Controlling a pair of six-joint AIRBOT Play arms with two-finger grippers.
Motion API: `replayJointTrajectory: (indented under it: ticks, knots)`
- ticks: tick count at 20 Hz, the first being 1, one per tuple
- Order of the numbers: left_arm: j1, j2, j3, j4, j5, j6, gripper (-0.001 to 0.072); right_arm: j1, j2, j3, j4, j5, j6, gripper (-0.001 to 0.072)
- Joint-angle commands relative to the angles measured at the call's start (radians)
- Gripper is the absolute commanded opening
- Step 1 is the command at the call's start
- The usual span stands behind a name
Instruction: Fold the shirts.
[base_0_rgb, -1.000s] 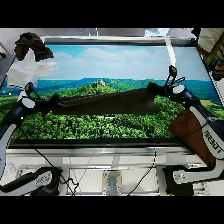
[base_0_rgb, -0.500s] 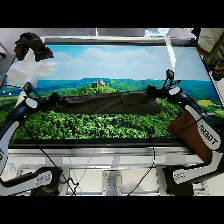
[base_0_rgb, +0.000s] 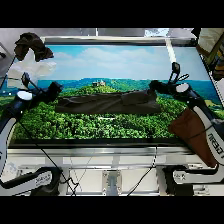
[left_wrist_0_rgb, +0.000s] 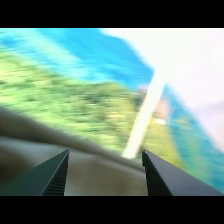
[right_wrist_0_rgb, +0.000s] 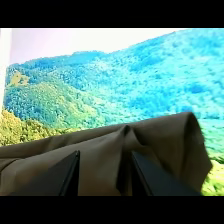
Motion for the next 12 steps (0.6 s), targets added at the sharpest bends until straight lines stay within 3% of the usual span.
replayJointTrajectory:
  ticks: [1,2,4,8,10,12]
  knots:
    - [-0.082,0.003,0.062,-0.281,-0.015,0.222,0.0362,-0.084,0.047,-0.002,-0.075,0.161,0.028,0.0388]
    - [-0.134,0.003,0.069,-0.269,0.022,0.222,0.0185,-0.117,0.041,-0.005,-0.076,0.206,0.027,0.0388]
    - [-0.240,-0.006,0.071,-0.232,0.099,0.222,0.0016,-0.173,0.026,-0.015,-0.075,0.247,0.028,0.0388]
    - [-0.429,-0.098,0.098,-0.190,0.137,0.220,0.0014,-0.243,-0.017,-0.041,-0.069,0.313,0.027,0.0390]
    - [-0.493,-0.184,0.151,-0.180,0.134,0.218,0.0015,-0.250,-0.063,-0.041,-0.058,0.355,0.023,0.0492]
    - [-0.526,-0.274,0.224,-0.180,0.122,0.217,0.0014,-0.249,-0.106,-0.041,-0.040,0.364,0.018,0.0530]
